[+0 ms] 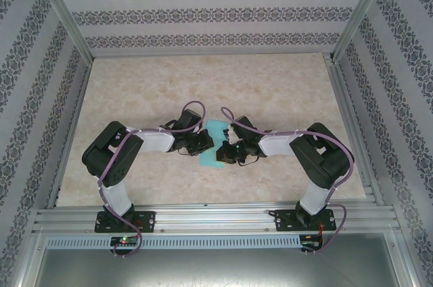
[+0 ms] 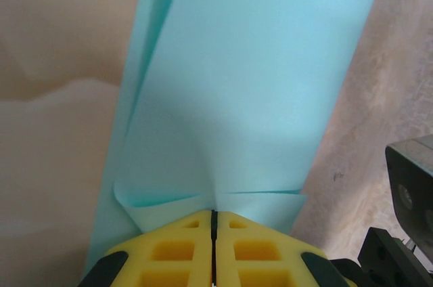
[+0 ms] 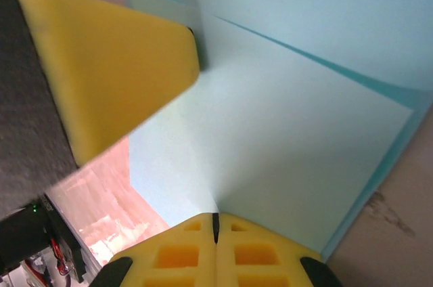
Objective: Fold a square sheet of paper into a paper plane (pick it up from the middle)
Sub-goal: Fold the triangle a second time at the center of the table.
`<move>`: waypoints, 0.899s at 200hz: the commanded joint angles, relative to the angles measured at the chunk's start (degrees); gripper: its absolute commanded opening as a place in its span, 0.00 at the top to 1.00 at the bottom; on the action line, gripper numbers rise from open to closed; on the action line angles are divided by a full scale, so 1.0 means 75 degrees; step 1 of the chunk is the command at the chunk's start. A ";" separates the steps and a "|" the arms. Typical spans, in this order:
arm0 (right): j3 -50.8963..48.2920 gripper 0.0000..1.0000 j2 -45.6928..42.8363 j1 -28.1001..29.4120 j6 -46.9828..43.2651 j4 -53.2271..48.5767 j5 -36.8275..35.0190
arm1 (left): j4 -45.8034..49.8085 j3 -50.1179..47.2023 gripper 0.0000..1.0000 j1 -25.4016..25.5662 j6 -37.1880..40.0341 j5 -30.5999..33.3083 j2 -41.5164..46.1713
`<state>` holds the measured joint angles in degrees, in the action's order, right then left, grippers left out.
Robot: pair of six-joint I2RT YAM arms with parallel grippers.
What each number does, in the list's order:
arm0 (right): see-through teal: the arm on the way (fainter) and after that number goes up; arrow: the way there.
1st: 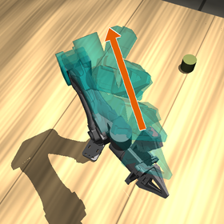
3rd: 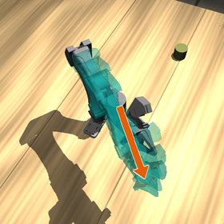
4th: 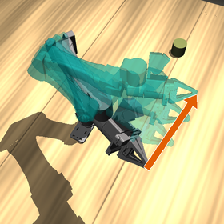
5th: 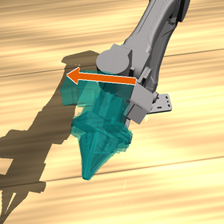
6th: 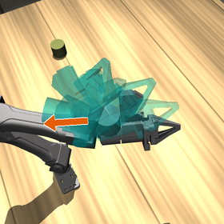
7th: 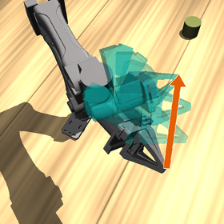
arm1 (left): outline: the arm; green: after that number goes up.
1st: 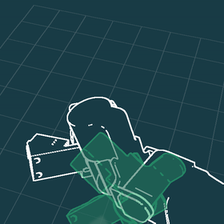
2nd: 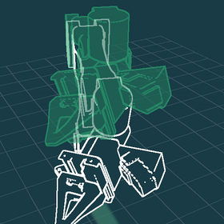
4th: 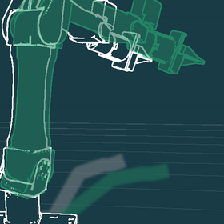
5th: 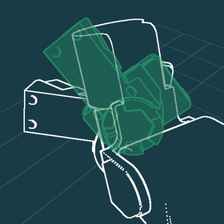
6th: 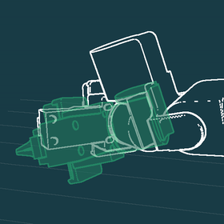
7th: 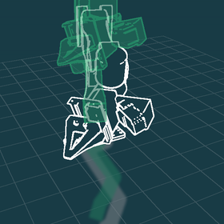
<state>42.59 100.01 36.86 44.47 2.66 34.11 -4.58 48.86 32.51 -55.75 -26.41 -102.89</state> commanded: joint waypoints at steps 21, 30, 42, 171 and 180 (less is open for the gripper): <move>-0.0406 1.00 0.0411 -0.0025 -0.0269 -0.1216 -0.0635 | 0.0043 -0.0128 0.91 -0.0544 0.0442 0.0494 -0.0360; -0.0406 1.00 0.0423 -0.0022 -0.0281 -0.1192 -0.0612 | -0.0020 -0.0126 0.91 -0.0612 0.0460 0.0454 -0.0393; -0.0408 1.00 0.0453 -0.0017 -0.0292 -0.1176 -0.0566 | -0.0025 -0.0079 0.91 -0.0707 0.0505 0.0400 -0.0436; -0.0300 1.00 0.0526 -0.0005 -0.0117 -0.0876 -0.0270 | 0.0406 0.0047 0.88 -0.1285 0.0968 -0.0344 0.0720; -0.0288 1.00 0.0529 -0.0005 -0.0116 -0.0895 -0.0292 | 0.0407 -0.0007 0.88 -0.1227 0.0944 -0.0379 0.0890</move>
<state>42.59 100.79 36.51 43.55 4.12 35.64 -2.94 49.23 23.16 -49.87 -29.54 -101.10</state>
